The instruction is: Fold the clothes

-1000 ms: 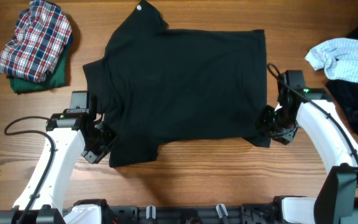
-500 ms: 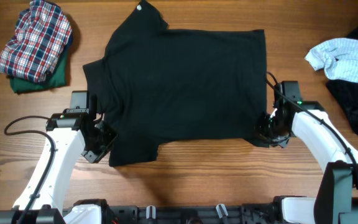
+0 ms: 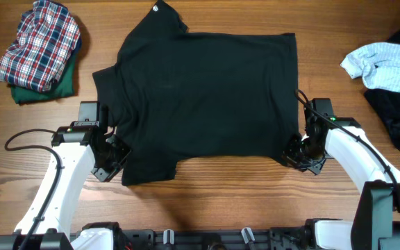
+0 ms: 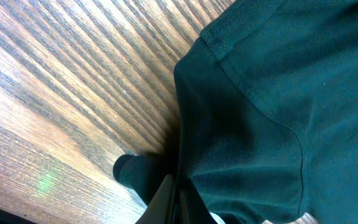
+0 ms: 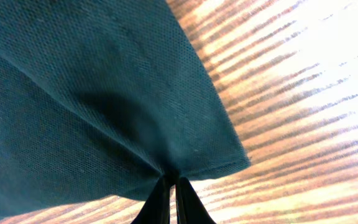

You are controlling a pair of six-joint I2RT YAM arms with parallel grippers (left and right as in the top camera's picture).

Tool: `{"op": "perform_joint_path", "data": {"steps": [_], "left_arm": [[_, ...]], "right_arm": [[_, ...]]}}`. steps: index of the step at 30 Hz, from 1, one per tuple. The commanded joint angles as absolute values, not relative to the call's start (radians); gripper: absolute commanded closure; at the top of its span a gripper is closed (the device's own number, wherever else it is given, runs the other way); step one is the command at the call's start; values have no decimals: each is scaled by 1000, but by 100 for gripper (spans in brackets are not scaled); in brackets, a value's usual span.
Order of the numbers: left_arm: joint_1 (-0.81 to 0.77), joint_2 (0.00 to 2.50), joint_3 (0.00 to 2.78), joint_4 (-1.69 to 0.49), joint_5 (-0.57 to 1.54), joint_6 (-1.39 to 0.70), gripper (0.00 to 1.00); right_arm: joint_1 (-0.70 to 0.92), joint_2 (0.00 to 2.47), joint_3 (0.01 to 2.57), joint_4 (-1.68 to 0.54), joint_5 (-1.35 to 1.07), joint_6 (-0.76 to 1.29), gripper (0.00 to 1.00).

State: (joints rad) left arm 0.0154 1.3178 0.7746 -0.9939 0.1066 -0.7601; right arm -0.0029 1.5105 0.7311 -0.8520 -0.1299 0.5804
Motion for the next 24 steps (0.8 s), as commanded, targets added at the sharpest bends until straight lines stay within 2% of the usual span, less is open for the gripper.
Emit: {"op": "perform_joint_path", "data": {"steps": [1,8,16,24], "left_arm": [[25,1307,789,-991,107,-736,96],[25,1307,789,-992,96,-736,96],[25,1307,789,-995,93,-736,96],[25,1307,789,-994,81,-736,96]], "right_arm": [[-6,1490,728,-876,-62,636,96],[-5,1490,728,-859,-9,660,96],[-5,1490,728,-714,-68,636,96],[-5,1491,719,-746,-79,633,96]]}}
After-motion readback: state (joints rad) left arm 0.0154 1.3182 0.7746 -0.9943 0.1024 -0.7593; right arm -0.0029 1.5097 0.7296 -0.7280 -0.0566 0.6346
